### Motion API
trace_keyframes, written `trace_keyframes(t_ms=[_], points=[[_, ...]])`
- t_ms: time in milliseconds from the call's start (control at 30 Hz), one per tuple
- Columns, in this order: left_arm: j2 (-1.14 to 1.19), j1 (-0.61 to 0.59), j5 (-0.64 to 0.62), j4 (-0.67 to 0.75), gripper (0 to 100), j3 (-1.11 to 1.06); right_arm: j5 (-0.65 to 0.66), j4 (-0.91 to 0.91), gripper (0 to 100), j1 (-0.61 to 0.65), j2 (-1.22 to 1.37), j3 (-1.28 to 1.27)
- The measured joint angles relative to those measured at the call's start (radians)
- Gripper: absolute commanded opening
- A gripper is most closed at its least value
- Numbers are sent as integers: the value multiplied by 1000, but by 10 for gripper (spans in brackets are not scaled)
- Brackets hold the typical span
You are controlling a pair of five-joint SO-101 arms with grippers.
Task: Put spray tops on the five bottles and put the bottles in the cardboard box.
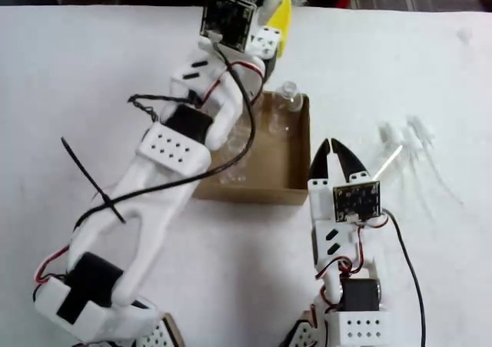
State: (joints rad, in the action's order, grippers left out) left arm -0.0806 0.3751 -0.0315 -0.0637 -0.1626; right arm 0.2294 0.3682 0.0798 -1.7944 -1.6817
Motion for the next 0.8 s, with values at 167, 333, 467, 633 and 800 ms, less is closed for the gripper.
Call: trace_keyframes(t_ms=[167,333,467,633,800], points=[[12,-26,0,0,23,2,0,0,22,0,0,0],[14,-26,0,0,23,2,0,0,22,0,0,0],[15,-26,0,0,23,2,0,0,22,0,0,0],[15,-26,0,0,23,-34,0,0,22,0,0,0],[15,-28,0,6,23,-78,0,0,22,0,0,0]])
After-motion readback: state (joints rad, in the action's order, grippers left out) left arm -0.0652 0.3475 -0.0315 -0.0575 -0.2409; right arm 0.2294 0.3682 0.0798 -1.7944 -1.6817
